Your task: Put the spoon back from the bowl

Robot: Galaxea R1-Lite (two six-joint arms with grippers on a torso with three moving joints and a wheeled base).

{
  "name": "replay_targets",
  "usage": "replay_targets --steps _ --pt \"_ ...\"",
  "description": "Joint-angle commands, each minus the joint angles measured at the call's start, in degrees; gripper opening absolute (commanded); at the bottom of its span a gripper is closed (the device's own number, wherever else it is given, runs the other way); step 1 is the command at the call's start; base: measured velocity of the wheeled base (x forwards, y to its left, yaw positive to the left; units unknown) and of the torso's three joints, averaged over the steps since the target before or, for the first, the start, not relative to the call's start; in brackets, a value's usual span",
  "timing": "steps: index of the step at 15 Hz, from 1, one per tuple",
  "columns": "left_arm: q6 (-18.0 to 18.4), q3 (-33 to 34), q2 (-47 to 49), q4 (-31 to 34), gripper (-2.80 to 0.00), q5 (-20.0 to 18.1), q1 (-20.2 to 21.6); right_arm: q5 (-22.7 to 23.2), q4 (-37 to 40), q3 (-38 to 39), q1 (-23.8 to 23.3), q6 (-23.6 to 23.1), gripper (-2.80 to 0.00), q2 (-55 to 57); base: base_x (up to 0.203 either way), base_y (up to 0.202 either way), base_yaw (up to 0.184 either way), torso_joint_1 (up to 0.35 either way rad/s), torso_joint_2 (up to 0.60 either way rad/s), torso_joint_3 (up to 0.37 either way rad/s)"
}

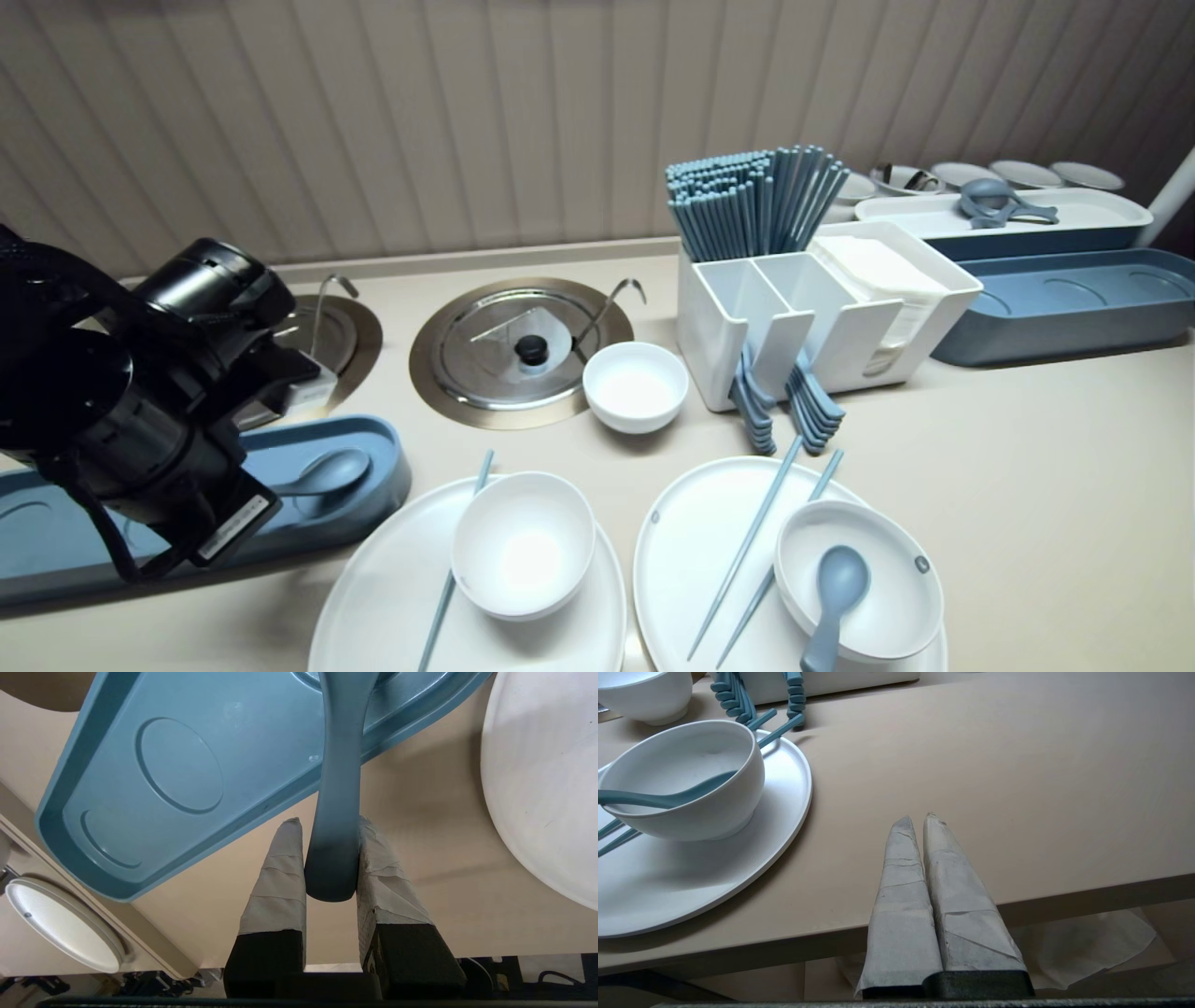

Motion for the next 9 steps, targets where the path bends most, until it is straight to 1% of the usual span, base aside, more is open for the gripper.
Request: replay_targets --steps 1,6,8,9 --pt "0.1 0.3 0.1 0.3 -2.80 0.2 0.0 0.0 0.0 0.0 0.0 0.0 -2.80 0.0 0.000 0.000 0.000 0.000 0.00 0.000" --pt "0.5 0.2 0.1 0.3 -2.80 0.1 -0.1 -0.1 0.0 0.0 0.0 0.0 -2.80 0.0 0.000 0.000 0.000 0.000 0.00 0.000" --pt "0.1 0.2 0.1 0.3 -2.80 0.0 -0.1 0.0 0.0 0.0 0.0 0.0 -2.80 0.0 0.000 0.000 0.000 0.000 0.00 0.000" --pt "0.1 0.1 0.1 0.3 0.00 0.0 -0.1 -0.1 0.0 0.0 0.0 0.0 -2.80 0.0 0.000 0.000 0.000 0.000 0.00 0.000"
